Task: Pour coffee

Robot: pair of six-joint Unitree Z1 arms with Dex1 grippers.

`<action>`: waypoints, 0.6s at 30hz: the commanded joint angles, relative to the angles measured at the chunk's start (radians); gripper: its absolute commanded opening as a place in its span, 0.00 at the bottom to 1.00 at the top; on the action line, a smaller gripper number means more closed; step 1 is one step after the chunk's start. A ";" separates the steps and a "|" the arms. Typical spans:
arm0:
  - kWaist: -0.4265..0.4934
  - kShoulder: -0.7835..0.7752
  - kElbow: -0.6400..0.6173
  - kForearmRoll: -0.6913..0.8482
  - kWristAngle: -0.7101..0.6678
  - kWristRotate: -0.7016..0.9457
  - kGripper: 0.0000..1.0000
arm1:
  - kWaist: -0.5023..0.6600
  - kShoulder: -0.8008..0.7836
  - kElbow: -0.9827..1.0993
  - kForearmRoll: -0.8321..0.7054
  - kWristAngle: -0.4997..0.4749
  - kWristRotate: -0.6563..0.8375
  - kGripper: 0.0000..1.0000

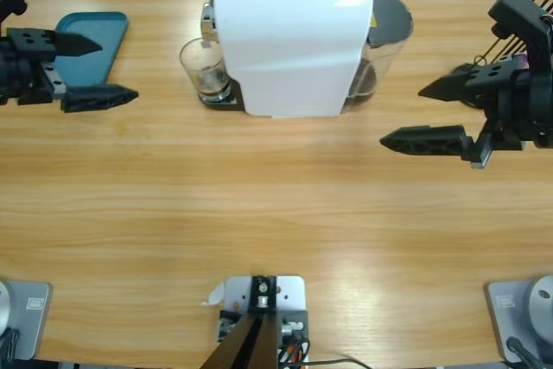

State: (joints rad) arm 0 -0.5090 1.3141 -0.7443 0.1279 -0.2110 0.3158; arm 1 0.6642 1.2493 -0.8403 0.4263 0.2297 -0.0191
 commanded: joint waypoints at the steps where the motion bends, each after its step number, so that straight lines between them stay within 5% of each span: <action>1: 0.006 0.189 -0.041 -0.120 -0.034 -0.002 1.00 | 0.009 0.027 0.070 -0.053 0.006 -0.012 1.00; 18: 0.025 0.343 -0.117 -0.163 -0.126 0.114 1.00 | -0.008 0.095 0.103 -0.135 0.027 -0.012 1.00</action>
State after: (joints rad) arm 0 -0.5042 1.5692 -0.8272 -0.0170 -0.3231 0.4068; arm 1 0.6642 1.3005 -0.7762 0.3128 0.2353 -0.0209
